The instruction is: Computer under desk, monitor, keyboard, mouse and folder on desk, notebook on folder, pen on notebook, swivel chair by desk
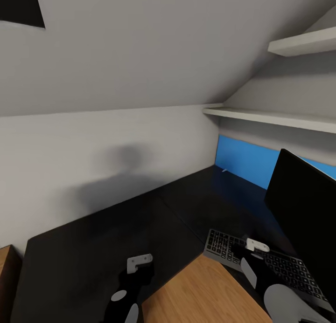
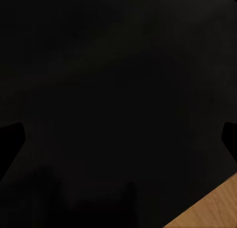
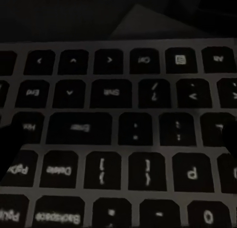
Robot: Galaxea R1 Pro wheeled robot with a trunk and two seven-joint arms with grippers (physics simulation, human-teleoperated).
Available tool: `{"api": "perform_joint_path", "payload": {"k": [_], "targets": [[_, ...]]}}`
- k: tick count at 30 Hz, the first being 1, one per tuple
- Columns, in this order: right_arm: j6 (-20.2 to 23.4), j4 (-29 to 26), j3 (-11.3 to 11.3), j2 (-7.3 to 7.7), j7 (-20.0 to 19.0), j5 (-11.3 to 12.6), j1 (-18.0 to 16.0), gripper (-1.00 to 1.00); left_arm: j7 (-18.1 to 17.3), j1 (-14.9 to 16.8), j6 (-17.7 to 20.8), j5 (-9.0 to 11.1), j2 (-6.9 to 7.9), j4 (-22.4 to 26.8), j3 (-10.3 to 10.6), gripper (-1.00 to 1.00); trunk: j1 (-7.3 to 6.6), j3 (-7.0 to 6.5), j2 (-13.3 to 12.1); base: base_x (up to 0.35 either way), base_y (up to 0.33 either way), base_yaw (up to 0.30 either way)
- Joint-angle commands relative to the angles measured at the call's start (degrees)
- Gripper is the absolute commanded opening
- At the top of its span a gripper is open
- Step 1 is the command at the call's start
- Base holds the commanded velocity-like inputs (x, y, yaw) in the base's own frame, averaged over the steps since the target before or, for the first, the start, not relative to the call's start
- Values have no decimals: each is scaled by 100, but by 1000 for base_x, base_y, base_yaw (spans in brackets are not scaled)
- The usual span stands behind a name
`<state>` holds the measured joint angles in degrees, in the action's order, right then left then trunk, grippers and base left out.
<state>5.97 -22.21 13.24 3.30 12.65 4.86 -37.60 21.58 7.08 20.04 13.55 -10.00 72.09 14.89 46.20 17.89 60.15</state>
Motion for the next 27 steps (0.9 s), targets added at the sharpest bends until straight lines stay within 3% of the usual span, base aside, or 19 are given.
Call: {"api": "perform_joint_path", "payload": {"k": [1,3,12,22,27], "targets": [[26,-13,-9,-1,19,105,-2,100,46,4,17,53,0,8,7,100,23,26,47,0,0,0],[21,-18,-17,-3,19,265,-2,100,47,6,17,52,0,7,6,100,67,62,127,0,0,0],[19,-19,-23,-5,25,380,-2,100,45,4,16,53,0,7,11,100,265,223,488,0,0,0],[19,-12,-23,-12,22,384,-2,100,41,4,9,60,0,7,14,100,265,223,488,0,0,4],[19,-4,-24,-13,27,384,-2,100,43,4,9,53,0,7,14,100,265,231,488,0,0,152]]}}
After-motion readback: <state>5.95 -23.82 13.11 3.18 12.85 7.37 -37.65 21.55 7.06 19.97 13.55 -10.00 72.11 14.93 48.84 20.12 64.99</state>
